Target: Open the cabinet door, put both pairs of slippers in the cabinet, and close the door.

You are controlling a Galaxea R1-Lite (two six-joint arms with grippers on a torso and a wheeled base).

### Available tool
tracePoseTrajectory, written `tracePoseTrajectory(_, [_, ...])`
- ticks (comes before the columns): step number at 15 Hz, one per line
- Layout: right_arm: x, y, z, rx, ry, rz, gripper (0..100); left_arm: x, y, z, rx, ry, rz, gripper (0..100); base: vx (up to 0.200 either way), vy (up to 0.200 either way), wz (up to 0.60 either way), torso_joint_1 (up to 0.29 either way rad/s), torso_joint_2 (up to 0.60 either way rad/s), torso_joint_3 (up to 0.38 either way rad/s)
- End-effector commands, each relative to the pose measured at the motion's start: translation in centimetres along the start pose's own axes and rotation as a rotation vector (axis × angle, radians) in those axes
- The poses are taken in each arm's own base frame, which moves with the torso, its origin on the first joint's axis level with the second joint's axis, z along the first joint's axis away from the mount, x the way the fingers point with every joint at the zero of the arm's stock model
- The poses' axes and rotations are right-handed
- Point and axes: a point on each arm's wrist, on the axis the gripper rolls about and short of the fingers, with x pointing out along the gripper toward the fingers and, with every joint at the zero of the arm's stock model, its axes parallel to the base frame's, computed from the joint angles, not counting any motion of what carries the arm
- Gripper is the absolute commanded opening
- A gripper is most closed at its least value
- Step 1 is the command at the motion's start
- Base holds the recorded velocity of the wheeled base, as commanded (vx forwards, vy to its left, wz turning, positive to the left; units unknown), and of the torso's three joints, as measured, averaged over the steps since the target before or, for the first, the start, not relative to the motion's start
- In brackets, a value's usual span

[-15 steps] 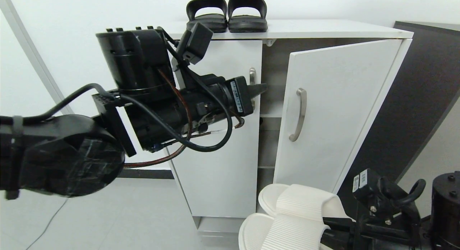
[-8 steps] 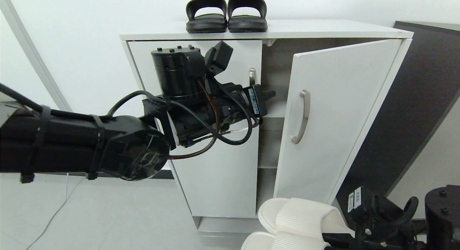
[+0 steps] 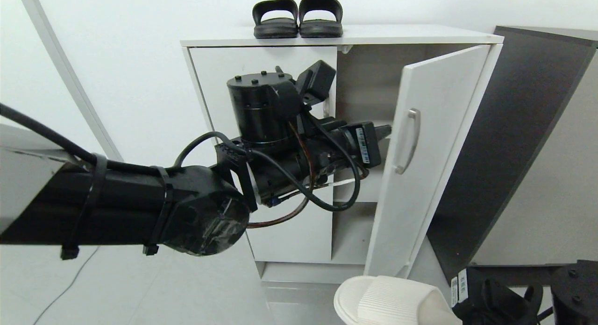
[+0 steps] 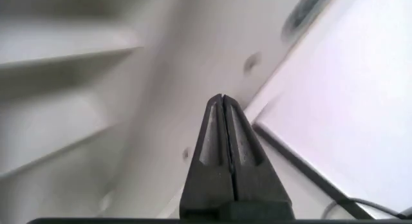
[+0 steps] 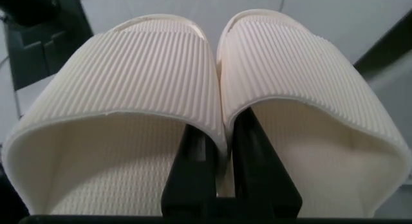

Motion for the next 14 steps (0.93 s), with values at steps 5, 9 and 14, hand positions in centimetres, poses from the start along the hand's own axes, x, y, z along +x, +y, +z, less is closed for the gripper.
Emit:
tracePoseTrajectory(5, [0.0,0.4,-0.2,-0.026,0.006,0.023,0,0.1,0.3,-1.0,0.005,-0.038,-0.006,0,0.000,0.000,0.00,0.000,0.00,0.000])
tracePoseTrajectory(9, [0.6,0.2,0.0,-0.017,0.013,0.008,0,-3.2,0.6,0.0,0.018,-0.064,0.037,0,0.000,0.000,0.00,0.000,0.00,0.000])
tracePoseTrajectory(14, [3.2,-3.4,1.5,0.095,0.012,-0.217,0,-15.9,-0.9,2.7,0.084,-0.081,0.345,0,0.000,0.000,0.00,0.000,0.00,0.000])
